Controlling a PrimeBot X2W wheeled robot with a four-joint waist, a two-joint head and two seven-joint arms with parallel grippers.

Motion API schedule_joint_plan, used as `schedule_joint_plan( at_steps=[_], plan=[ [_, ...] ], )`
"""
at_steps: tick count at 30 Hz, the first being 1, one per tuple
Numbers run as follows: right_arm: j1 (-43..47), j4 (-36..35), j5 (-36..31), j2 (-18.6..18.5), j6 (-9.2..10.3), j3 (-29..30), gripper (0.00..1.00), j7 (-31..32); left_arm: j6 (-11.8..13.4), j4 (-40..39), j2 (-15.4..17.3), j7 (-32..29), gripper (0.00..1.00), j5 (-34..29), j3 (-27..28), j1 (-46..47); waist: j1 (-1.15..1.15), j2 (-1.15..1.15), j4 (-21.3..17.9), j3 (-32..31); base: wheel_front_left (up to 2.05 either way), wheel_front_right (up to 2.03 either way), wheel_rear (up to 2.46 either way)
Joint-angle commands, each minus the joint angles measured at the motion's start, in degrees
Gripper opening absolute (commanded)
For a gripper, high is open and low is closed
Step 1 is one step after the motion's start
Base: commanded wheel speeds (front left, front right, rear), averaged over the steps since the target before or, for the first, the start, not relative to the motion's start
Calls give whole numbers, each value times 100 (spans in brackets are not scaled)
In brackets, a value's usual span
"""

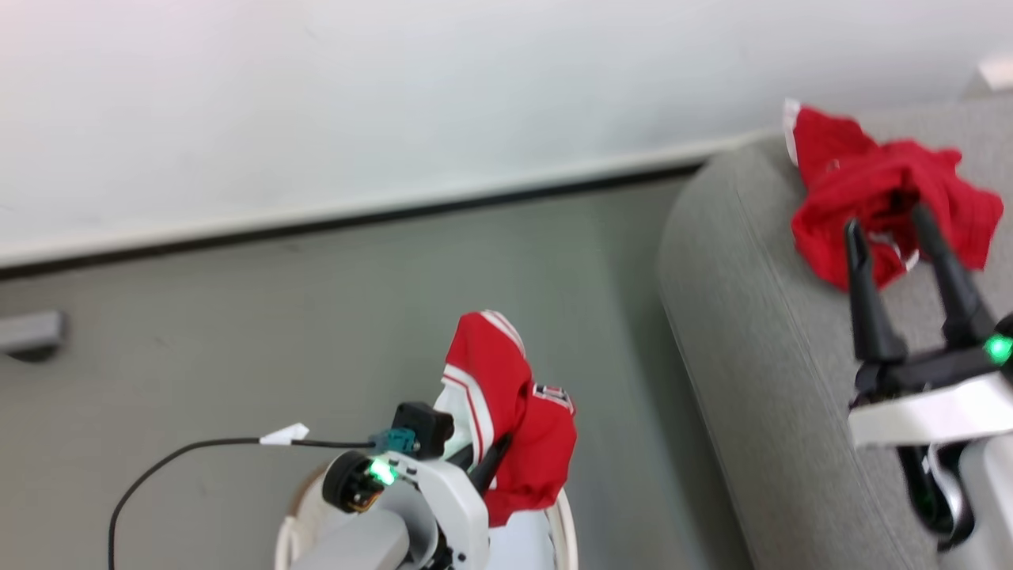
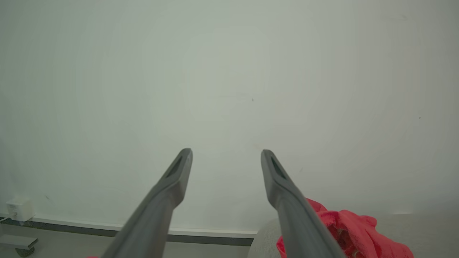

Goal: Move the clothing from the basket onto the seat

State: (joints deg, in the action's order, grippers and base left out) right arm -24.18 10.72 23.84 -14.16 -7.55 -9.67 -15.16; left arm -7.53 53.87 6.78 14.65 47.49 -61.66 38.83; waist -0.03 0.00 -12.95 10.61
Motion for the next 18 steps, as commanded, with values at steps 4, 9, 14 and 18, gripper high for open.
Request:
schedule_joint_plan(
  at_steps=[4,9,14,18],
  plan=[
    [494,64,72,91,13,-65,100,4,97,-540,144,55,0,-164,386,20,3,0,368,-748,0,0,0],
    [863,58,34,180,13,-211,100,4,301,-1478,413,51,0,-505,917,-157,3,0,415,-1016,0,0,0],
    [1141,-46,81,348,13,-221,100,4,495,-2264,629,50,0,-722,1276,-181,3,0,431,-1133,0,0,0],
    [1338,-113,61,491,13,-209,100,4,625,-2745,778,50,0,-824,1432,-169,3,0,447,-1173,0,0,0]
  ],
)
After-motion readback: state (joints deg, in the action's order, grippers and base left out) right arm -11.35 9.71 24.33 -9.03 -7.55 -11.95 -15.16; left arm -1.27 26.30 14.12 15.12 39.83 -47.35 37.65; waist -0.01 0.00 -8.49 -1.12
